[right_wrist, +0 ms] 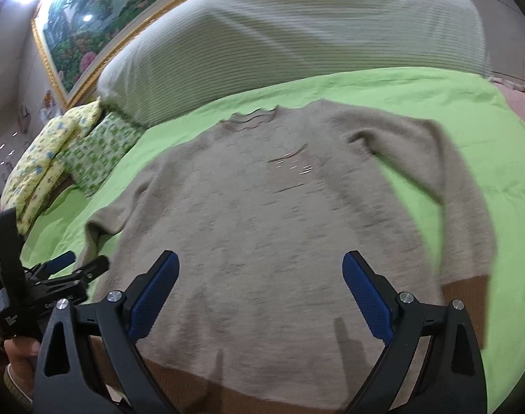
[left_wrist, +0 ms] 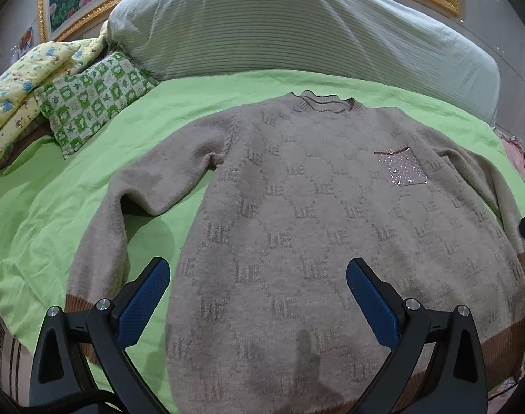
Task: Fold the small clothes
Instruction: 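Grasp the brown cuff of one sleeve with the right gripper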
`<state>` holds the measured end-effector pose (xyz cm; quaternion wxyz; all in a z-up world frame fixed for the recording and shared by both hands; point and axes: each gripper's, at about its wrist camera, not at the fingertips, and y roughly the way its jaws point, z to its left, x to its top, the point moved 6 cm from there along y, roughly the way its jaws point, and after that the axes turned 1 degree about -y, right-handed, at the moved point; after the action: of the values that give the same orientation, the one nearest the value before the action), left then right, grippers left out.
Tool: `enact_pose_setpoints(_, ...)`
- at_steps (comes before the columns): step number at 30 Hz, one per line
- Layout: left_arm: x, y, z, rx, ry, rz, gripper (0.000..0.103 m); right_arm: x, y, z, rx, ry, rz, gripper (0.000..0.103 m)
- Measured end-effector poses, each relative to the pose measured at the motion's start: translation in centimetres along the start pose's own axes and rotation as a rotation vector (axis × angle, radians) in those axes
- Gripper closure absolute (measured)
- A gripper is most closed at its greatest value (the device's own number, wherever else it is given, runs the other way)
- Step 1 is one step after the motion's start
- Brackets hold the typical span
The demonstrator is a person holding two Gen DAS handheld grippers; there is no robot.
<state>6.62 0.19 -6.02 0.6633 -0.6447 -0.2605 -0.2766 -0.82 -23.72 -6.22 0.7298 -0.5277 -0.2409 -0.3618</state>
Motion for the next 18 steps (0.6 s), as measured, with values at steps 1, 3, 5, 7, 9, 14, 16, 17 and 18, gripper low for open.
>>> enact_pose_setpoints(1, 0.2, 0.2, -0.1, 0.001, 0.004, 0.003, 0.000, 0.4, -0.1, -0.8, -0.013, 0.013, -0.004, 0.007)
enact_pose_setpoints(3, 0.5, 0.5, -0.3, -0.005, 0.006, 0.005, 0.000, 1.2, -0.5, -3.1, -0.054, 0.044, -0.018, 0.007)
enact_pose_setpoints(5, 0.9, 0.9, -0.5, -0.011, 0.004, 0.010, 0.000, 1.5, -1.1, -5.6, -0.109, 0.068, -0.030, 0.007)
enact_pose_setpoints(7, 1.4, 1.3, -0.9, -0.023, 0.006, 0.017, 0.000, 1.8, -1.5, -7.6, -0.158, 0.082, -0.036, 0.007)
enact_pose_setpoints(9, 2.0, 1.8, -1.2, -0.025, 0.016, 0.021, 0.000, 1.9, -1.7, -9.6, -0.210, 0.100, -0.031, 0.008)
enact_pose_setpoints(14, 3.1, 3.8, -1.9, -0.031, 0.035, 0.054, 0.000, 0.7, -1.0, -13.2, -0.298, 0.143, 0.029, 0.028)
enact_pose_setpoints(16, 3.5, 5.0, -2.2, -0.041, 0.038, 0.073, 0.001, -0.1, -0.2, -13.9, -0.321, 0.137, 0.077, 0.036)
enact_pose_setpoints(17, 3.7, 5.6, -2.3, -0.045, 0.037, 0.083, 0.001, -0.6, 0.3, -14.2, -0.338, 0.127, 0.101, 0.043)
enact_pose_setpoints(18, 3.7, 6.1, -2.4, -0.047, 0.036, 0.091, 0.000, -0.9, 0.4, -14.6, -0.346, 0.120, 0.115, 0.047)
